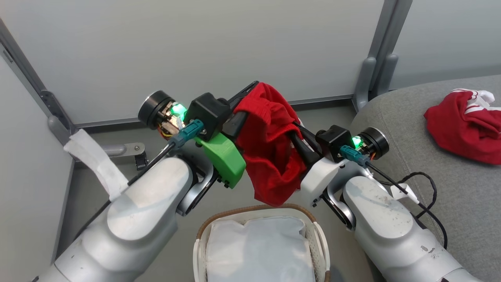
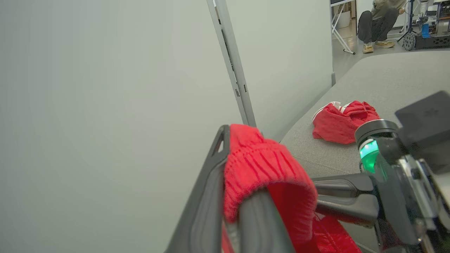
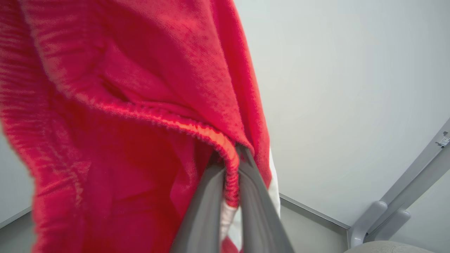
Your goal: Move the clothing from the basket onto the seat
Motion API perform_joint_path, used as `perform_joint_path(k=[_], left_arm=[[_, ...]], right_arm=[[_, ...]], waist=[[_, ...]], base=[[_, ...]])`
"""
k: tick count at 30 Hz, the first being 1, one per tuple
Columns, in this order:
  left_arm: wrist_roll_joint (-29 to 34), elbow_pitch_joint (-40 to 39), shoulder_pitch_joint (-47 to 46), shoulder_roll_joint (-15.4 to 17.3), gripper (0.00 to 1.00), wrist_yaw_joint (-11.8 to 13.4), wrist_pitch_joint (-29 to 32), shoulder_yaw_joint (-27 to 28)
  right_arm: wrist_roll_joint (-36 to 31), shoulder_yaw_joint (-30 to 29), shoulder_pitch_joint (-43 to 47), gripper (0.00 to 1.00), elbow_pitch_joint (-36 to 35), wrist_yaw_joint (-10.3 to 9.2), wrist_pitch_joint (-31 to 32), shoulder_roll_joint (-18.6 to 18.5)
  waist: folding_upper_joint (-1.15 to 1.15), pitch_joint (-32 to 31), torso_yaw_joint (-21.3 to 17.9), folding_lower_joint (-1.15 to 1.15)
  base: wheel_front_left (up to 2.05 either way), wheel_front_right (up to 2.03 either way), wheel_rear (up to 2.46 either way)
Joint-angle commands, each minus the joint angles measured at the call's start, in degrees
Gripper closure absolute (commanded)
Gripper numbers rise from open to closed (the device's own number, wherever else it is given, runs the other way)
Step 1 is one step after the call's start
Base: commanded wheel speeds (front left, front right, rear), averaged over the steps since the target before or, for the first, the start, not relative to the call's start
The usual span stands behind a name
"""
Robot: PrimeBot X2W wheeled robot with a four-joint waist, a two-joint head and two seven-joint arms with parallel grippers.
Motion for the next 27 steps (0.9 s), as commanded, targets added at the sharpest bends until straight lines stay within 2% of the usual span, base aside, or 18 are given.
perform_joint_path(k=[1, 9, 15, 27], left_arm=[[-0.72, 0.65, 1.94, 0.49, 0.00, 0.79, -1.41, 0.66], [-3.18, 4.20, 9.43, -0.08, 0.00, 3.06, -8.90, 2.51], [-4.40, 6.94, 14.70, -1.05, 0.00, 3.74, -11.53, 3.19], [-4.40, 7.54, 21.17, -4.31, 0.00, 1.54, -12.55, 3.20]], right_arm=[[-0.30, -0.63, 0.92, 1.00, -0.48, -0.06, -0.14, -0.18], [-1.92, -4.72, 2.67, 1.00, -0.81, -0.07, -0.14, -0.17], [-3.63, -9.09, 3.38, 1.00, -0.48, -0.06, -0.13, -0.18], [-6.33, -14.83, 4.69, 1.00, -0.47, -0.06, -0.13, -0.19]], waist=[[0.00, 0.08, -0.08, 0.00], [0.00, 0.62, -0.05, 0.00], [0.00, 1.47, 0.12, 0.00], [0.00, 3.11, 0.06, 0.00]], base=[[0.00, 0.00, 0.00], [0.00, 0.00, 0.00], [0.00, 0.00, 0.00], [0.00, 0.00, 0.00]])
